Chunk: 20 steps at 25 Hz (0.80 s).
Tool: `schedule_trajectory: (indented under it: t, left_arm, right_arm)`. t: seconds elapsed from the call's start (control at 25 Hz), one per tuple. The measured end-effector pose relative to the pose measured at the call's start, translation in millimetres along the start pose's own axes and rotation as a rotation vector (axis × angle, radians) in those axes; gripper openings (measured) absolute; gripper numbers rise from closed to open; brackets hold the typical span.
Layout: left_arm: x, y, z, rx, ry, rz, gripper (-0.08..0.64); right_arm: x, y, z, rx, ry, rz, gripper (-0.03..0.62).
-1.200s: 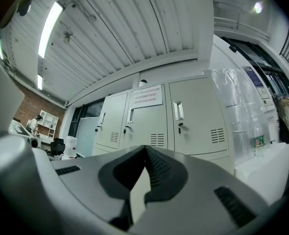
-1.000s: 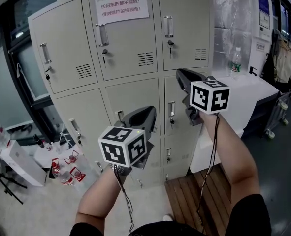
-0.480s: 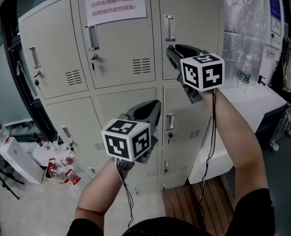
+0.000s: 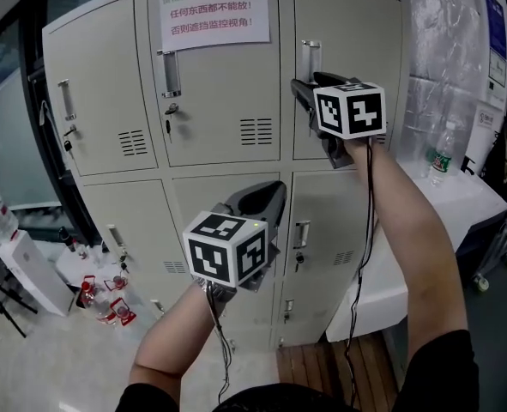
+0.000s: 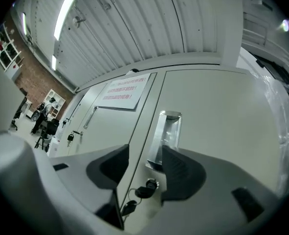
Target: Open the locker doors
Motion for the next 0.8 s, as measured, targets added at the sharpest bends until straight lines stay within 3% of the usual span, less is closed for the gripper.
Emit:
schedule_trajectory:
  t: [0.24,0.8]
  left_arm:
    - [-10,3,-2,-0.003,0.007,0.027,-0.002]
    - [-8,-3,-17,-0.031,-0.007,0.047,-0.002]
  right_arm:
    - [2,18,2,-0.013,0.034,0.018,0.206]
    - [-4,21,-1,0.001,0.054,-0.068,0.189]
Point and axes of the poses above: the fingertips, and each gripper's own axes: y forward along the fingers, x to its right, z out of its top, the point moved 8 cm from there along -y, backward along the fingers, and after that the axes turned 15 degrees about y, right-handed, at the moved point
